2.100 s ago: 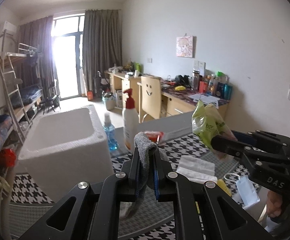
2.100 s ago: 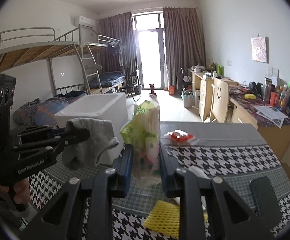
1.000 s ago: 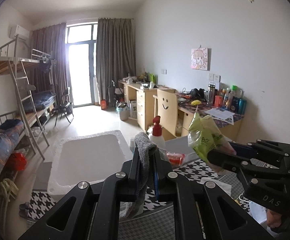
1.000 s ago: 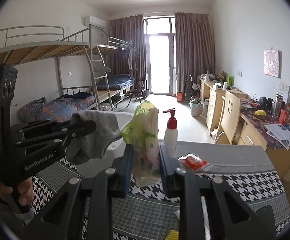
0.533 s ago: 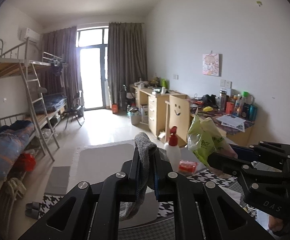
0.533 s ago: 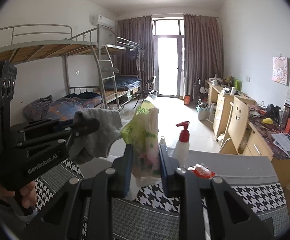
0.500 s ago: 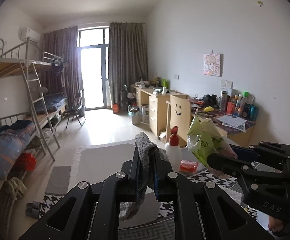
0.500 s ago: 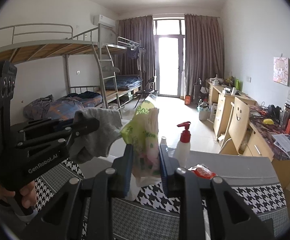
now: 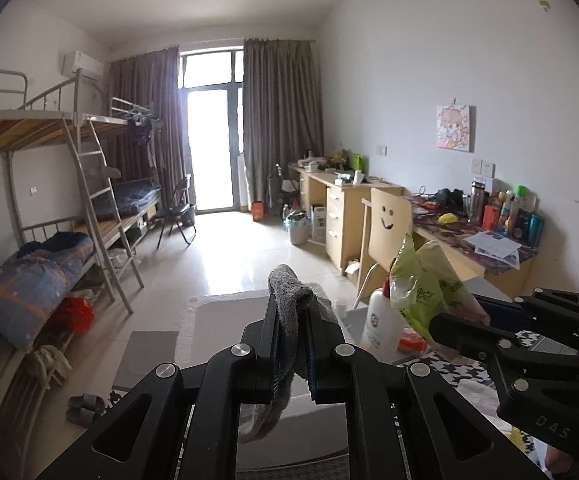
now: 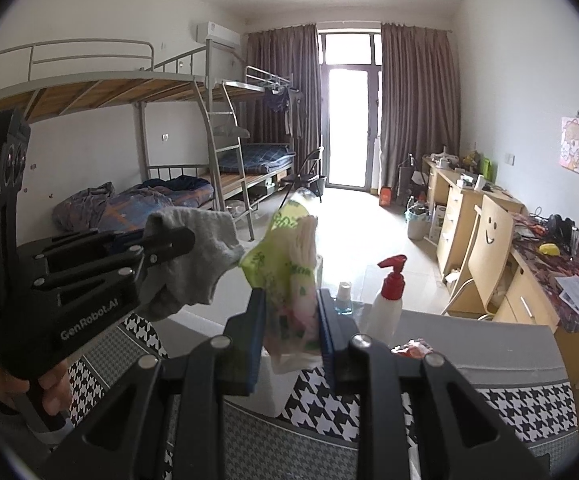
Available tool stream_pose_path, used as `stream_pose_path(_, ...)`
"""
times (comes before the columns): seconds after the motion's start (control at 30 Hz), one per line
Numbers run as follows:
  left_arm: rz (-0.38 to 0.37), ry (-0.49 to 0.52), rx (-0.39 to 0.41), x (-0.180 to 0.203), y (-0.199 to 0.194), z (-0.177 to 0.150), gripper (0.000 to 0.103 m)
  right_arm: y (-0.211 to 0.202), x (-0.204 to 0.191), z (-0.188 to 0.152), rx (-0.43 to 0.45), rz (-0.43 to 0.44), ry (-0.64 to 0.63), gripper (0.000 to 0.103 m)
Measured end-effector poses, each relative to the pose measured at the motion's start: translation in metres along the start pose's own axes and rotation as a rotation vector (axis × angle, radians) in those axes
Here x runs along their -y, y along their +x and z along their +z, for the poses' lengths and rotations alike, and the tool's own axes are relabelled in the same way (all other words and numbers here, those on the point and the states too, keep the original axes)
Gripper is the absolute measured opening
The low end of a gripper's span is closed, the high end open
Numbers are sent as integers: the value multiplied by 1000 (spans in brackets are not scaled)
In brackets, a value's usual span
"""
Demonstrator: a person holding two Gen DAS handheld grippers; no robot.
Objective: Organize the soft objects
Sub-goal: 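Lower the grey sock into the foam box and open the left tool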
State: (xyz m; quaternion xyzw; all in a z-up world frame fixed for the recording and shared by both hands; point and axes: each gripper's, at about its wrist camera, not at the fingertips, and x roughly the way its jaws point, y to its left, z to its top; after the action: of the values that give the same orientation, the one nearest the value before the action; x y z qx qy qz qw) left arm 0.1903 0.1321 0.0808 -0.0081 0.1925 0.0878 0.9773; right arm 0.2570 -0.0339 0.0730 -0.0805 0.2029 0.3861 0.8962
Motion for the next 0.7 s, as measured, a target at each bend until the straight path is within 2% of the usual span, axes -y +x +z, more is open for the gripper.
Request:
stream_pose_path(0.27,41,-17,-52,-12,23,-2,11,19,-7,5,-34,25,-7,29)
stream_pose_path(0.6,26,-17,-123,-17,53,-9,11,36,-11,7,-63,22,-22,29)
stream_pose_path(0.67,22,-15,-142,-17,56,-10,14,37,-9,6,-68,28,-20,29)
stream_pose_path(0.7,27,-20,-154,-19,58,-11,21,39,-7,7,-69,31,-19,29)
